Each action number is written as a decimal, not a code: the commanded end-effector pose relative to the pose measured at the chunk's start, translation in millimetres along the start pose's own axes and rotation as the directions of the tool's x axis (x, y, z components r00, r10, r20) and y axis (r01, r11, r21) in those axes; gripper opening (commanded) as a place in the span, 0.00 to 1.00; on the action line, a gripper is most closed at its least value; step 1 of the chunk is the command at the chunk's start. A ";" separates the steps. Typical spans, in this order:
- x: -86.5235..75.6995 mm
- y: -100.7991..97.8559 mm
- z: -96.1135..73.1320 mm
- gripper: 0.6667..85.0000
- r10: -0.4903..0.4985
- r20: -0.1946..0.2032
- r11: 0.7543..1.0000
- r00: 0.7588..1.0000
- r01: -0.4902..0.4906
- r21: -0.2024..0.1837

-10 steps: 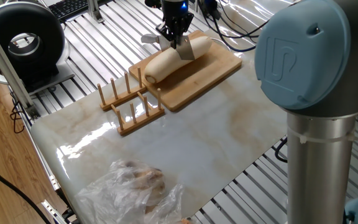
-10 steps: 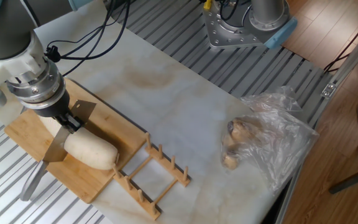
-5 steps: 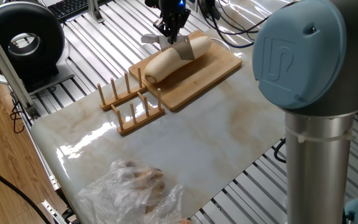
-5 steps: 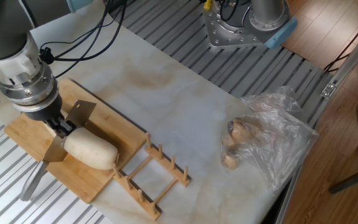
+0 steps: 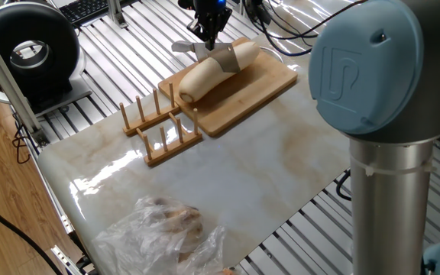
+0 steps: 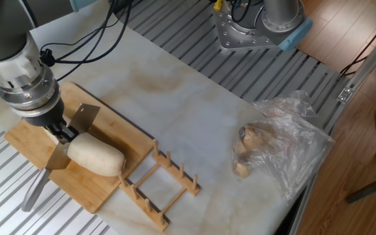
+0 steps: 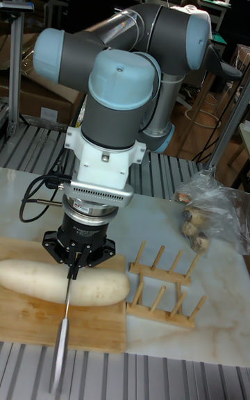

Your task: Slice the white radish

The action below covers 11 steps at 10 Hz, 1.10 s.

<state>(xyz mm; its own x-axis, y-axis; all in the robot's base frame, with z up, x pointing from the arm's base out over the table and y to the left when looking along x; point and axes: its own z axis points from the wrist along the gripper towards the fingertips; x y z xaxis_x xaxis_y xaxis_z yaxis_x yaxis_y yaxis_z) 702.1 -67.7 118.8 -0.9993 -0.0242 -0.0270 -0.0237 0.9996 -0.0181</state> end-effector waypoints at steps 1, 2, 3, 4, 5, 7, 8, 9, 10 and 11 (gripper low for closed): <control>4.4 -0.3 6.7 0.01 0.009 0.015 1.000 1.000 -0.009 -0.011; 4.6 -0.8 10.5 0.01 0.011 0.026 1.000 1.000 -0.010 -0.009; 5.0 -1.0 12.0 0.01 0.012 0.030 1.000 0.999 -0.012 -0.006; 6.3 -2.4 7.9 0.01 0.010 0.029 1.000 1.000 -0.010 0.000; 10.0 -4.4 0.0 0.01 0.003 0.019 1.000 1.000 -0.004 0.016; 15.7 -2.8 -9.8 0.01 -0.006 0.005 1.000 1.000 0.006 0.020; 14.1 1.4 -4.8 0.01 -0.003 0.008 1.000 1.000 0.002 0.017; 9.5 6.1 3.5 0.01 0.009 0.035 1.000 0.999 -0.010 0.016; 7.4 5.7 10.3 0.01 0.004 0.046 1.000 0.999 -0.004 0.004; 7.0 5.5 9.9 0.01 -0.003 0.042 1.000 0.999 0.002 0.012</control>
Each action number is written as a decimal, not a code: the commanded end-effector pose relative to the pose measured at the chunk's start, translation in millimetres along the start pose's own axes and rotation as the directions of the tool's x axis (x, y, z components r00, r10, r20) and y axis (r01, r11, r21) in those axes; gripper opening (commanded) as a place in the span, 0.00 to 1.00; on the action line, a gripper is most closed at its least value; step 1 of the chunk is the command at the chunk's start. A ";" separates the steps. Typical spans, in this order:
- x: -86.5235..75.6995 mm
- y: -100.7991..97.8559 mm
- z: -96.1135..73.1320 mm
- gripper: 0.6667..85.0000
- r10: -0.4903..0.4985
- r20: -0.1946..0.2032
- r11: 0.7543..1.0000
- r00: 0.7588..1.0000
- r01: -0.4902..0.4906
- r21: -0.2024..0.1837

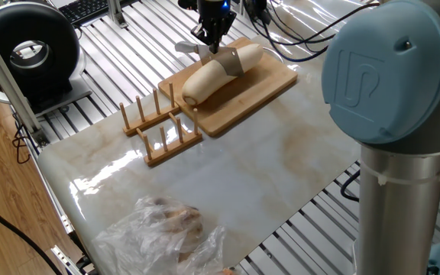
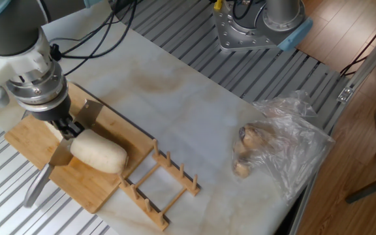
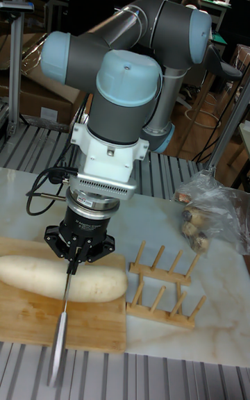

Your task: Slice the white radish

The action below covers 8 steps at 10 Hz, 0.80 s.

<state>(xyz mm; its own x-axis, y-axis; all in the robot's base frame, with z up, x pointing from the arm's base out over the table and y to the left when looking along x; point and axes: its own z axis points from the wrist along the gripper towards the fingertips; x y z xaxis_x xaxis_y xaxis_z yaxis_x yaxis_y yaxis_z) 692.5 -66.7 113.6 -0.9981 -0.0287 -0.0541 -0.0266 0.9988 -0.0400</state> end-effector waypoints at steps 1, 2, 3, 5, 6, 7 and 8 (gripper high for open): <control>-7.1 6.3 1.2 0.16 -0.029 0.030 0.999 0.999 0.030 -0.032; -11.4 3.2 -6.3 0.29 -0.057 0.036 0.997 0.998 0.058 -0.043; -11.6 4.0 -8.3 0.33 -0.060 0.039 0.997 0.997 0.062 -0.054; -12.8 6.1 -10.0 0.34 -0.056 0.030 0.997 0.998 0.058 -0.052; -8.8 5.0 -12.0 0.32 -0.051 0.014 0.998 0.999 0.052 -0.048; -2.7 3.8 -14.3 0.30 -0.049 -0.005 0.998 0.999 0.049 -0.046; 4.0 1.9 -17.3 0.27 -0.045 -0.024 0.998 0.999 0.044 -0.040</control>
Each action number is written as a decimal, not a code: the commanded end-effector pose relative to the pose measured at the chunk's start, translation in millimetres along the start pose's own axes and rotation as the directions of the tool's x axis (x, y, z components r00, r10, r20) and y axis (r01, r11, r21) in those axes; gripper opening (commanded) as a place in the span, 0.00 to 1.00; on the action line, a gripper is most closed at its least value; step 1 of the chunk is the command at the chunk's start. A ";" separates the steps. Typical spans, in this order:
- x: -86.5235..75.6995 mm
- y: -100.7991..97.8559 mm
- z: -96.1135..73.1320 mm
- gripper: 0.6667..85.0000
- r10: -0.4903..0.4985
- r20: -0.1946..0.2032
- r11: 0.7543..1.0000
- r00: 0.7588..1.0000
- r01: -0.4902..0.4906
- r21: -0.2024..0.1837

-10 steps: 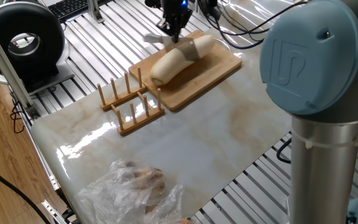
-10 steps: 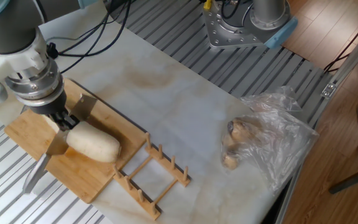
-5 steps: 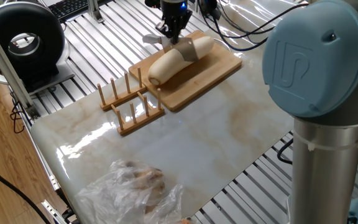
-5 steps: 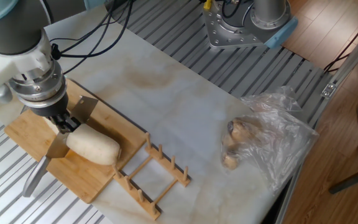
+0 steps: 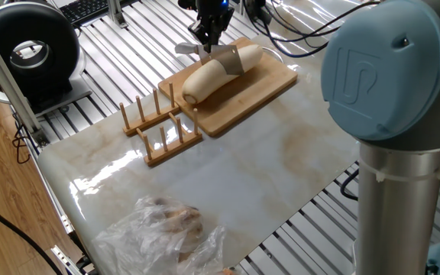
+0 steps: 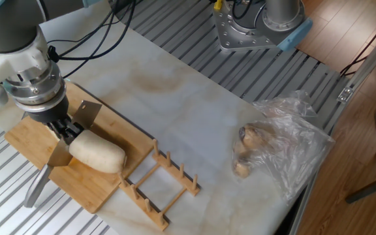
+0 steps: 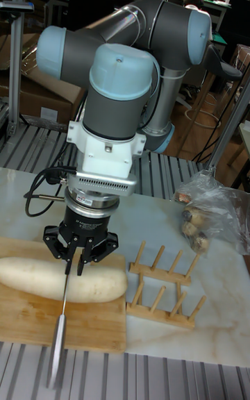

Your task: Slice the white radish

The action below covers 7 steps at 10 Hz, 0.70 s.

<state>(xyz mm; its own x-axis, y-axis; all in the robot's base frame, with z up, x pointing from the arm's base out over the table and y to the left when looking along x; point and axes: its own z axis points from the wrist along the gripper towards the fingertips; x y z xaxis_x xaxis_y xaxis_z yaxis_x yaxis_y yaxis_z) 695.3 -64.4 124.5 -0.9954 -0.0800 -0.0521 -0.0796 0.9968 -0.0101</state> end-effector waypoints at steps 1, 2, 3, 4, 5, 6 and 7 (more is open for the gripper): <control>14.3 -0.6 -10.1 0.24 0.004 -0.039 1.000 0.999 -0.004 -0.010; 19.5 -0.5 -11.1 0.23 -0.004 -0.044 1.000 0.999 0.003 -0.023; 24.1 -0.8 -8.8 0.23 -0.010 -0.044 0.999 0.999 0.009 -0.031; 24.6 -1.3 -6.7 0.22 -0.011 -0.036 0.999 0.999 0.010 -0.033; 25.3 -4.2 -5.4 0.13 0.004 -0.040 1.000 0.999 -0.005 -0.018; 27.4 -6.1 -4.1 0.01 0.014 -0.049 1.000 0.999 -0.015 -0.005; 28.7 -5.4 -3.3 0.01 0.011 -0.048 1.000 0.999 -0.012 -0.012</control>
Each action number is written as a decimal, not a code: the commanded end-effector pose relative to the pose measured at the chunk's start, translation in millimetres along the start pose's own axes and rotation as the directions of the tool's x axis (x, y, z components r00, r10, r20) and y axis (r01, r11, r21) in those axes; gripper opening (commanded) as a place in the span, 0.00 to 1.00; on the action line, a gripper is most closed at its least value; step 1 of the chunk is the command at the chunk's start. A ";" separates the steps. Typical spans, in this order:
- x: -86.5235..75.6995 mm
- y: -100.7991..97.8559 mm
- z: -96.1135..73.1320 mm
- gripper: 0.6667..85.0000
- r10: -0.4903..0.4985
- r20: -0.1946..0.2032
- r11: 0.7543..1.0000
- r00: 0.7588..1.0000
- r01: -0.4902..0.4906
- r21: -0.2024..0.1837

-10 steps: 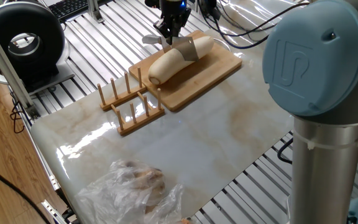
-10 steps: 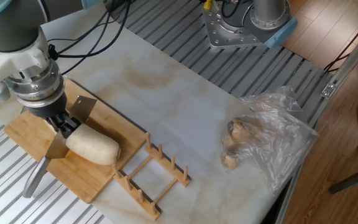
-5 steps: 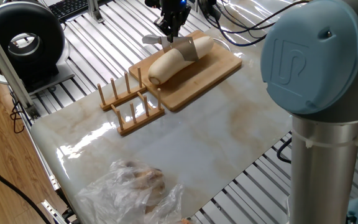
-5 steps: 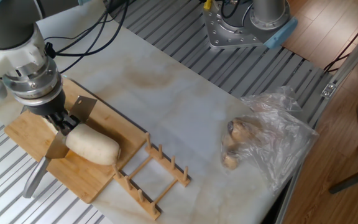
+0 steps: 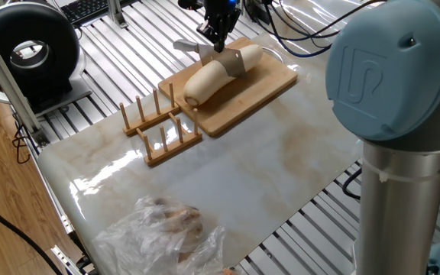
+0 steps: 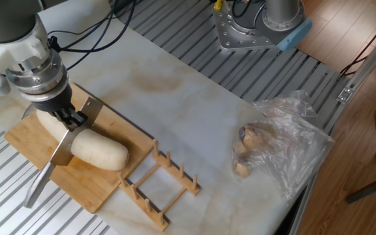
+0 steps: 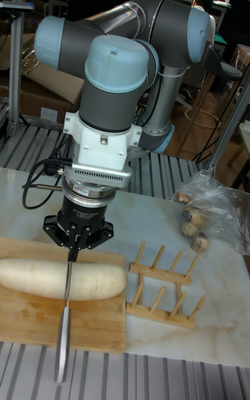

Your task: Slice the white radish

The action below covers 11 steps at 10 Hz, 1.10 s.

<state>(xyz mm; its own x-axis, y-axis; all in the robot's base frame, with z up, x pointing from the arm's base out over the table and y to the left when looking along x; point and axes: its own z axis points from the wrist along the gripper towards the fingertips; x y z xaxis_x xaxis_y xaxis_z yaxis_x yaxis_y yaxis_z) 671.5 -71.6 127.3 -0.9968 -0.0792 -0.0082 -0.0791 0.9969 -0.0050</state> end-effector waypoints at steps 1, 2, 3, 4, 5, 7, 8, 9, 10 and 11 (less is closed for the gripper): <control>5.9 -0.3 1.3 0.01 0.006 -0.006 1.000 1.000 -0.006 -0.009; 8.1 0.5 0.2 0.01 0.002 -0.010 1.000 1.000 -0.002 -0.012; 11.2 1.1 -2.5 0.01 0.002 -0.015 1.000 1.000 -0.002 -0.011; 14.5 1.2 -5.1 0.01 0.000 -0.021 1.000 1.000 0.000 -0.008; 16.7 0.8 -4.9 0.01 -0.003 -0.026 1.000 1.000 0.003 -0.009; 16.8 -0.7 7.5 0.01 -0.006 -0.013 1.000 1.000 0.006 -0.019; 16.7 1.1 13.6 0.01 -0.004 -0.006 1.000 1.000 0.004 -0.010; 18.6 2.1 12.2 0.01 -0.003 -0.014 1.000 1.000 0.003 0.001; 22.7 2.7 7.8 0.01 -0.006 -0.030 1.000 1.000 0.006 0.003; 26.0 2.9 5.9 0.01 -0.007 -0.041 1.000 0.999 0.007 0.004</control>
<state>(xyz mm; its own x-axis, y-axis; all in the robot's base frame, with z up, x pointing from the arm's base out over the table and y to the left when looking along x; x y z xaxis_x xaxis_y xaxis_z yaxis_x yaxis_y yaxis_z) 651.2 -73.3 119.4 -0.9960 -0.0868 0.0200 -0.0871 0.9961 -0.0125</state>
